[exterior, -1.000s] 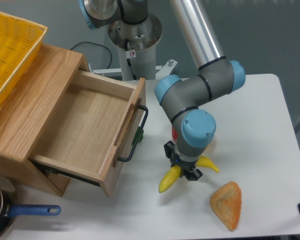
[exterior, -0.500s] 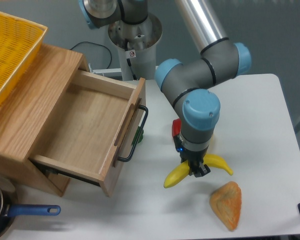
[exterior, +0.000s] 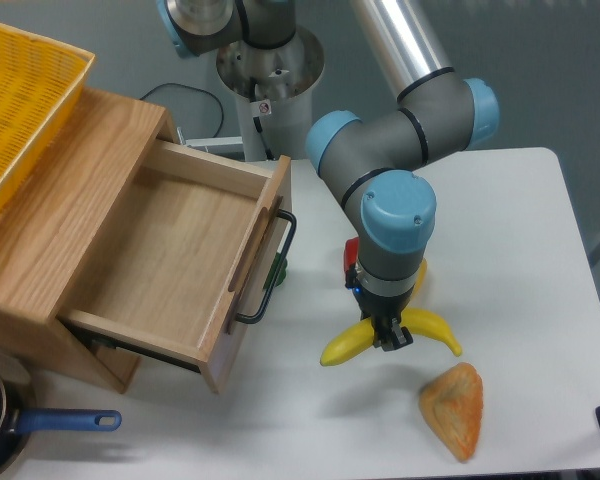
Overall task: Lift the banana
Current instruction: 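Raise the held banana higher above the table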
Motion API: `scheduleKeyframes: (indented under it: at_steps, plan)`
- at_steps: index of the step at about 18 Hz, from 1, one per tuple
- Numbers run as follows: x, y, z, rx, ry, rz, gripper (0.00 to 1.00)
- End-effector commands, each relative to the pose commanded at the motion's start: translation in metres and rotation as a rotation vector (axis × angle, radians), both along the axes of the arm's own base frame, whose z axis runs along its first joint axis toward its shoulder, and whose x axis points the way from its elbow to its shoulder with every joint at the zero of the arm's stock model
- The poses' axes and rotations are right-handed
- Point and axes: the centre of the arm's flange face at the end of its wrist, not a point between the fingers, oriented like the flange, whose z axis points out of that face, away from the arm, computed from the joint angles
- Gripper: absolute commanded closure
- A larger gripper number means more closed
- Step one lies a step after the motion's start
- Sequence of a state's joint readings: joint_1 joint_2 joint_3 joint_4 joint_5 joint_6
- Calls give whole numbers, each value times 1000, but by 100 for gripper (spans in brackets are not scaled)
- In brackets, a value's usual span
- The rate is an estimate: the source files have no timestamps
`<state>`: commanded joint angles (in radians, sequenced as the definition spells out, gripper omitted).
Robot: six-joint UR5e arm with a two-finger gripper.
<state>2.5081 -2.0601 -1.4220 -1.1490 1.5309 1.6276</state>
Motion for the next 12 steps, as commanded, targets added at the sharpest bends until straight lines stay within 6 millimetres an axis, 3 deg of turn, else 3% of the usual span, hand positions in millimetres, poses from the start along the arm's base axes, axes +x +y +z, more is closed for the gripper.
scheduleKeyframes:
  at_steps: [12]
  plan:
    - [-2,-4,-1,-3,-4,11,67]
